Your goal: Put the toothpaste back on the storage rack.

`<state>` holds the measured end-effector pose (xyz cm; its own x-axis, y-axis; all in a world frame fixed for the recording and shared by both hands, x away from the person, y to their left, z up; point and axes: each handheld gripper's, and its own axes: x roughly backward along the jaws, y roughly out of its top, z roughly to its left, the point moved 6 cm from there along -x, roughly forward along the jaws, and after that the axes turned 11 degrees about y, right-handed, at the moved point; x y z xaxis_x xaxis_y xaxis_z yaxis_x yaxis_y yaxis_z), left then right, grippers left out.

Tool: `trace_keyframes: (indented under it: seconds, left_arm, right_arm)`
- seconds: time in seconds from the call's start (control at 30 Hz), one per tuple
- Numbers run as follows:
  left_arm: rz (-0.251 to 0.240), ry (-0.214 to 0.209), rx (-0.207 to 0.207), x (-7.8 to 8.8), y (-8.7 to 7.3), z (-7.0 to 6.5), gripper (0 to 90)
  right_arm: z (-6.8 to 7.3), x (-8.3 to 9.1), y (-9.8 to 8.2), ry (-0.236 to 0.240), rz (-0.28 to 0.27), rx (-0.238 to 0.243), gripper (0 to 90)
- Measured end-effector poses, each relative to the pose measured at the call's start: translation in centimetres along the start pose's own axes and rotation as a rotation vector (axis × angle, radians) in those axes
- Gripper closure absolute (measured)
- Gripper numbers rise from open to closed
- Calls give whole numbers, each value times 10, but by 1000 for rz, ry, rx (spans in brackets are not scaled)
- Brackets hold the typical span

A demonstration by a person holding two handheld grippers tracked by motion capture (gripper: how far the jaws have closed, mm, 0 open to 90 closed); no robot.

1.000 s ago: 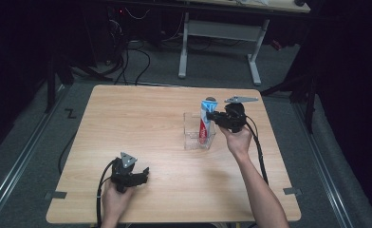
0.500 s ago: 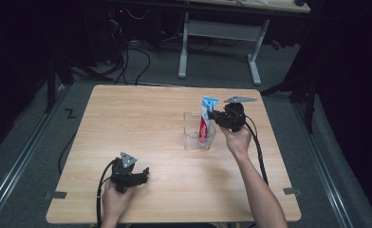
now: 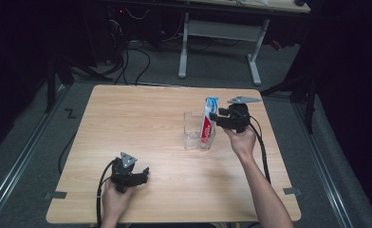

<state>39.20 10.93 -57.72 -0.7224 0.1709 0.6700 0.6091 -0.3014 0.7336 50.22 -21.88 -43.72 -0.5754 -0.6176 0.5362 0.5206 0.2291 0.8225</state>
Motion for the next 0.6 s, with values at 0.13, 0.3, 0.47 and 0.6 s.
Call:
trace_keyframes:
  seconds: [0.13, 0.3, 0.47, 0.6]
  left_arm:
    - [0, 0, 0, 0, 0, 0, 195]
    - [0, 0, 0, 0, 0, 0, 195]
    - [0, 0, 1, 0, 0, 0, 195]
    - [2, 0, -3, 0, 0, 0, 195]
  right_arm:
    - [3, 10, 2, -7, -14, 9, 462]
    - [10, 22, 3, 10, -25, 20, 462]
    - [12, 29, 4, 13, -40, 31, 461]
    - [10, 35, 3, 11, -47, 28, 457]
